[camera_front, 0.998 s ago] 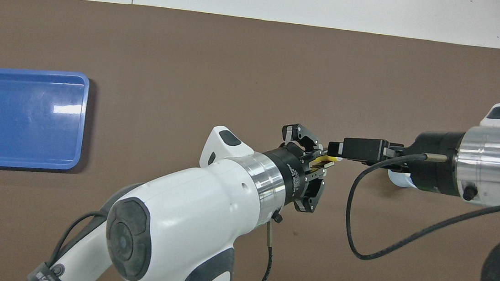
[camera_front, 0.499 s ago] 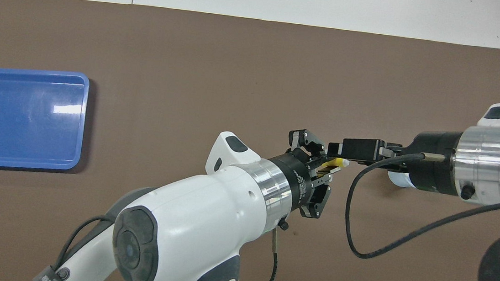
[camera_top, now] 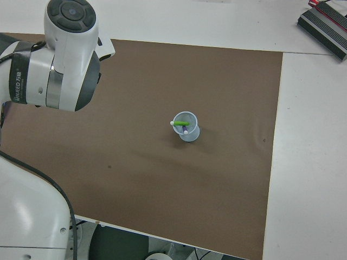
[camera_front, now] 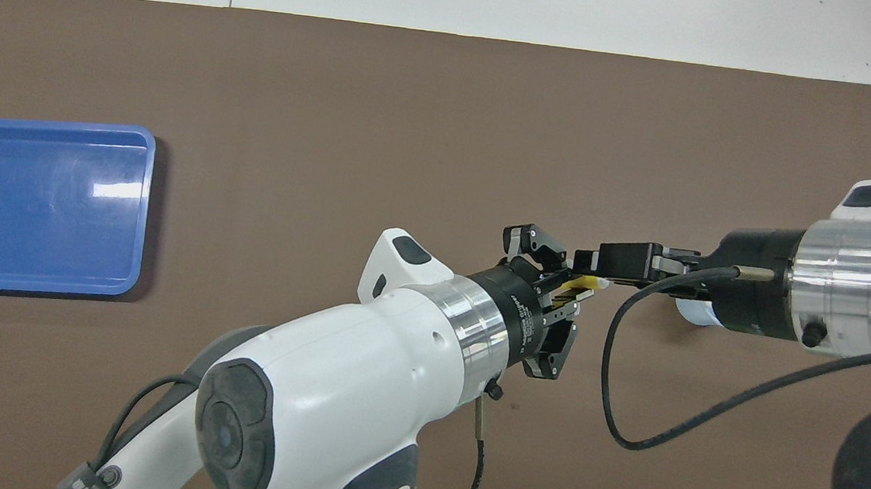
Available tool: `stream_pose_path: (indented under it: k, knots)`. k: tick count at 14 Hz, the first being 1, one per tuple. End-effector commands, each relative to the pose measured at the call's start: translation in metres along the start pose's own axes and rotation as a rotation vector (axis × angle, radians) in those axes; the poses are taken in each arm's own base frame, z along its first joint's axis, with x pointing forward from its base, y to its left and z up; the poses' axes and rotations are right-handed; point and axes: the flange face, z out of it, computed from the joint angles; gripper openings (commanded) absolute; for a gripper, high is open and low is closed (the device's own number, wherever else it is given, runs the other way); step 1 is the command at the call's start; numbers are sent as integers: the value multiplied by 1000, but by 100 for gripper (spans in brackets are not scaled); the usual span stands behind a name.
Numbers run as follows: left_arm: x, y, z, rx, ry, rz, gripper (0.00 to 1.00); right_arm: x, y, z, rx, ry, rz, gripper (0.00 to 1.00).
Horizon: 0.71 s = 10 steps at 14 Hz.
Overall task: Transfer and insert pens with both arms
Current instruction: 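Close the right gripper on the yellow pen and open the left gripper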
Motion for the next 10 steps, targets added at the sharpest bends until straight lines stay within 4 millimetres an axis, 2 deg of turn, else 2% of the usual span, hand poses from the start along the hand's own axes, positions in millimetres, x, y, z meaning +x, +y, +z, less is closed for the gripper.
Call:
stream_pose_path:
  k: [1,4,10]
  knots:
    - [-8,2,-1,-7,-29,-27,0,0,0,3,7,9,-4,55]
    - [-10,2,-2,-11,-33,-27,0,0,0,3,5,9,-6,49]
    - [-12,4,-5,-34,-50,-38,0,-5,-8,7,6,-1,-22,46]
